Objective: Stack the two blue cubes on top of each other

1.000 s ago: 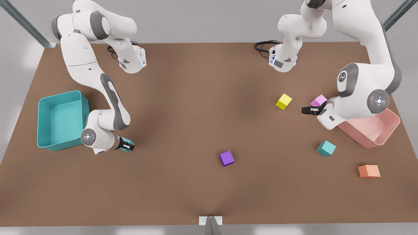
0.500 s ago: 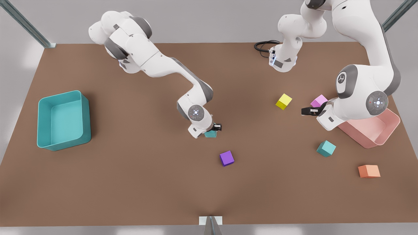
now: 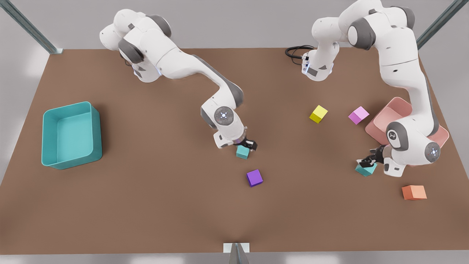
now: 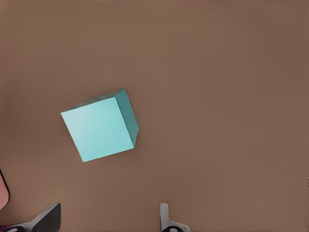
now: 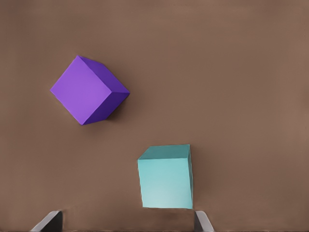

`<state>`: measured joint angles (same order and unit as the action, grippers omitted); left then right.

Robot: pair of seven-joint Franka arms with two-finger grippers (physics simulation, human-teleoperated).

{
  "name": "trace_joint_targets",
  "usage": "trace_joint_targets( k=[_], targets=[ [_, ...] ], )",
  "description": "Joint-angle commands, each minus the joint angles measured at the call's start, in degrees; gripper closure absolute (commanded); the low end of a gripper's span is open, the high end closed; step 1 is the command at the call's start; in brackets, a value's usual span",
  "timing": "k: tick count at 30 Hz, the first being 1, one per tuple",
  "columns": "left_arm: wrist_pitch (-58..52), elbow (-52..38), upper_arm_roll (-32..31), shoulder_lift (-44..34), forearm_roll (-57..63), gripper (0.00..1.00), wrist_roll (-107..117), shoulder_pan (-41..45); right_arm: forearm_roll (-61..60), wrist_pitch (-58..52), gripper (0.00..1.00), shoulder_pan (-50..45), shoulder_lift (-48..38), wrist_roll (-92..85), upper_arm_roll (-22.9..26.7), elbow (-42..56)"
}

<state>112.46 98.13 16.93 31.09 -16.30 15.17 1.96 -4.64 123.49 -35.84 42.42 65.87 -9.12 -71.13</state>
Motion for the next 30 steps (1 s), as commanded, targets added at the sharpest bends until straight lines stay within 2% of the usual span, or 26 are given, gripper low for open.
trace_joint_targets(
  k=[1,3,5,6,7,9,11,13,27,28,30],
  targets=[
    [9.79,1.79,0.21,-0.33,-3.21,0.00,20.69,-0.29,-0.11,-15.01,0.00,4.55,-4.71,5.79,-0.11,-0.50],
    [12.34,2.85,0.21,-0.07,-5.32,0.00,20.60,-0.64,0.07,-31.72,0.00,18.16,-6.47,-28.48,0.15,-0.24],
    [14.72,2.85,0.21,0.64,-5.41,0.00,20.60,-0.73,4.10,-38.14,0.00,32.23,-7.26,-56.09,0.24,1.25],
    [15.33,2.85,0.21,0.99,-5.32,0.00,20.60,-0.73,8.94,-42.27,0.00,34.61,-10.42,-64.36,0.33,3.54],
    [15.42,2.85,0.21,1.43,-5.24,0.00,20.51,-1.08,11.58,-44.55,0.00,35.75,-14.55,-66.30,0.33,3.98],
    [16.82,2.76,0.21,3.19,-5.15,0.00,20.43,-1.43,12.99,-49.21,0.00,35.40,-28.43,-65.95,0.24,1.88],
    [17.00,2.76,0.21,3.63,-5.15,0.00,20.43,-1.43,12.81,-49.22,0.00,35.40,-35.82,-65.60,0.59,-3.57],
    [17.70,2.76,0.21,4.07,-5.06,0.00,20.43,-1.43,12.28,-47.81,0.00,35.40,-39.52,-65.60,1.21,-8.14],
    [19.20,3.55,0.21,8.72,-4.80,0.00,20.43,-1.96,12.28,-47.11,0.00,35.49,-38.90,-65.95,2.44,-9.99],
    [19.02,4.34,0.21,8.64,-4.88,0.09,20.51,-1.87,12.28,-47.11,0.00,35.49,-38.82,-65.95,2.44,-9.99],
    [18.67,4.87,0.12,8.55,-4.88,0.37,20.51,-1.70,12.28,-47.20,0.00,35.49,-38.73,-66.04,2.44,-9.99]
  ],
)
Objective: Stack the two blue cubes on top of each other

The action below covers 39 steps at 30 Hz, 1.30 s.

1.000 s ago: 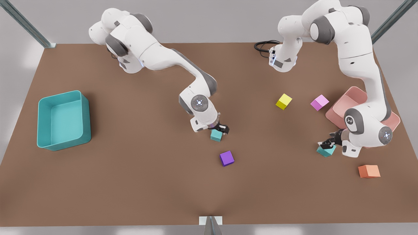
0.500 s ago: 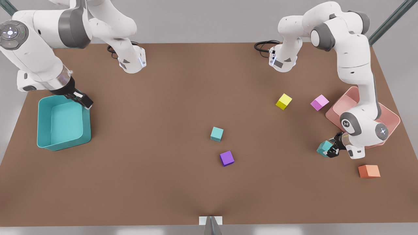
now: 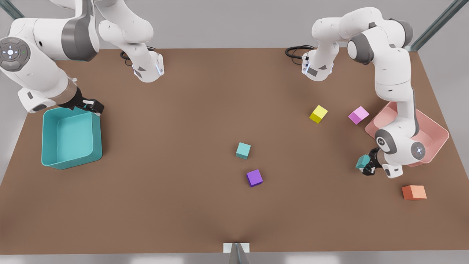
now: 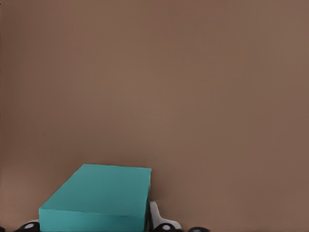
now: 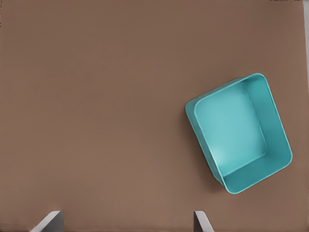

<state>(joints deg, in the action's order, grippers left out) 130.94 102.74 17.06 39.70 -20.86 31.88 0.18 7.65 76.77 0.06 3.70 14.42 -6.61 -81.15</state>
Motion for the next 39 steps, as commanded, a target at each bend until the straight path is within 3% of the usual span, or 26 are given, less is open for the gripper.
trace_joint_targets(
  k=[1,3,9,11,13,15,17,24,28,39],
  targets=[
    [0.19,0.27,-0.01,-0.06,-0.32,0.42,3.80,0.08,-0.01,-0.66,0.00,-0.42,-0.01,-14.59,0.20,0.03],
    [0.19,0.27,-0.01,-0.15,-0.41,0.50,3.71,-0.01,-0.09,-0.74,0.00,-0.42,-0.01,-14.59,0.29,0.02],
    [-6.57,0.18,-0.54,-5.42,-0.15,0.50,3.89,1.75,-0.09,-0.74,0.00,-0.42,0.26,-14.68,0.46,0.03],
    [-11.49,0.18,-0.54,-10.52,0.82,0.49,3.89,7.37,-0.09,-0.74,0.00,-0.42,0.26,-14.68,0.72,0.03],
    [-18.78,-1.91,-0.45,-14.92,1.00,0.48,4.94,18.35,-0.09,-0.74,0.00,-0.42,0.26,-14.68,0.72,0.02],
    [-18.97,-5.35,-3.00,-14.83,1.35,0.47,10.21,24.24,-0.09,-0.74,0.00,-0.42,0.26,-14.68,0.72,-0.06],
    [-18.88,-6.14,-3.00,-13.43,4.86,0.47,12.06,36.88,-0.09,-0.74,0.00,-0.42,0.26,-14.68,0.81,-0.06],
    [-18.18,-13.87,-8.53,-6.04,4.69,0.47,14.96,46.84,-0.09,-0.74,0.00,-0.42,0.52,-14.15,0.81,-0.41],
    [-15.19,-18.54,-8.89,-1.65,4.69,0.47,15.14,46.49,-0.09,-0.66,0.00,-0.42,0.43,-14.15,1.08,-0.41],
    [-13.25,-19.06,-8.89,0.90,4.95,0.47,14.88,46.22,-0.09,-0.74,0.00,-0.42,0.96,-14.15,1.52,-0.50]
  ],
)
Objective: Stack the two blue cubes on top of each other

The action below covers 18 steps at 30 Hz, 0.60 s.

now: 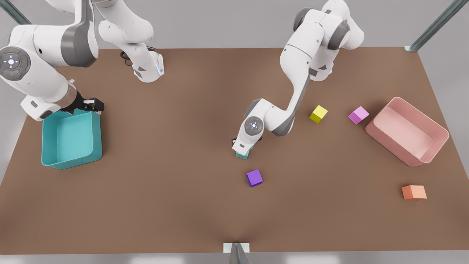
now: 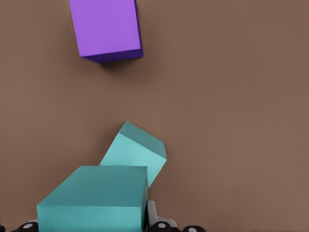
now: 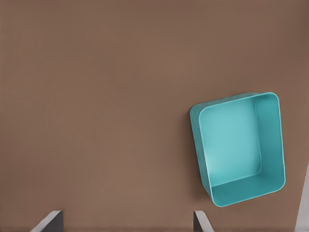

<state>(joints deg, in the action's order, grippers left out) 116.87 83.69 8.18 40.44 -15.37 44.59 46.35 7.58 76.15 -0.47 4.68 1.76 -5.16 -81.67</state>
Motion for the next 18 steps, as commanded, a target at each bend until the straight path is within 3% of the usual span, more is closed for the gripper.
trace_joint_targets(
  k=[1,18],
  targets=[
    [0.90,-0.02,-0.10,0.26,-0.62,0.47,2.17,0.05,-0.10,-0.22,0.00,0.12,-0.02,-1.50,0.06,-0.07],
    [7.06,-2.13,-1.24,2.72,-0.10,0.46,1.91,-0.04,-0.81,-0.04,0.00,0.29,3.41,-1.41,-0.11,1.25]
  ],
)
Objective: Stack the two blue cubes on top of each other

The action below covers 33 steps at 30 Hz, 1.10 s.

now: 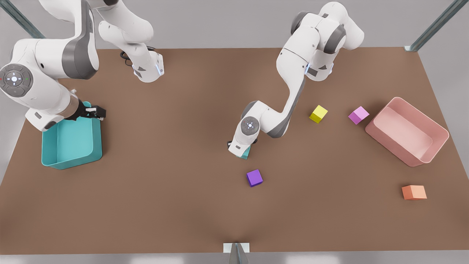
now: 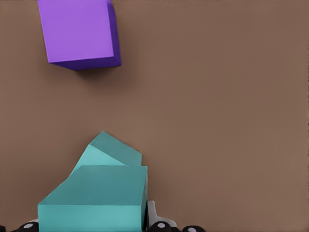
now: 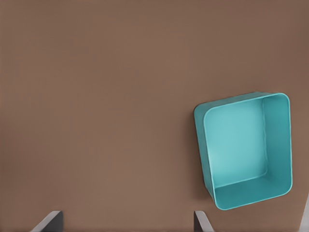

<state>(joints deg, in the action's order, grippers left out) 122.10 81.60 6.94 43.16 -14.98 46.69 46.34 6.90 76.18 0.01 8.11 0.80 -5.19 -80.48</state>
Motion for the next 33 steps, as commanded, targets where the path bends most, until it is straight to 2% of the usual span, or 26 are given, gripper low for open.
trace_joint_targets(
  k=[1,5,6,8,10,11,30,33],
  targets=[
    [1.82,-0.04,0.01,-0.01,-0.49,0.46,-0.20,-0.11,-0.22,-0.07,0.00,-0.18,-0.02,-0.45,-0.17,-0.11],
    [1.82,-0.04,0.01,0.08,-0.49,0.45,-0.20,-0.37,-0.31,0.02,0.00,-0.27,0.42,-0.45,-0.17,-0.20],
    [1.74,-0.04,0.01,0.08,-0.49,0.32,-0.29,-0.37,-0.22,0.02,0.00,-0.27,0.68,-0.45,-0.17,-0.20],
    [1.74,0.05,0.01,0.17,-0.49,0.31,-0.29,-0.46,-0.31,-0.07,0.00,-0.27,1.03,-0.45,-0.26,-0.20],
    [1.74,0.05,0.01,0.17,-0.49,0.03,-0.29,-0.55,-0.31,-0.16,0.00,-0.27,1.12,-0.36,-0.26,-0.20],
    [1.74,0.05,0.01,0.17,-0.49,0.00,-0.29,-0.55,-0.48,-0.16,0.00,-0.27,1.47,-0.36,-0.26,-0.20],
    [0.24,-0.39,0.09,-0.53,-0.58,0.00,-0.29,-1.78,-1.80,0.37,0.00,-0.27,1.82,-0.54,-0.26,0.77],
    [-0.20,-1.80,0.01,-0.53,-0.66,0.00,-0.46,-4.50,-1.80,0.46,0.00,-0.27,1.82,-0.71,-0.26,1.03]
  ],
)
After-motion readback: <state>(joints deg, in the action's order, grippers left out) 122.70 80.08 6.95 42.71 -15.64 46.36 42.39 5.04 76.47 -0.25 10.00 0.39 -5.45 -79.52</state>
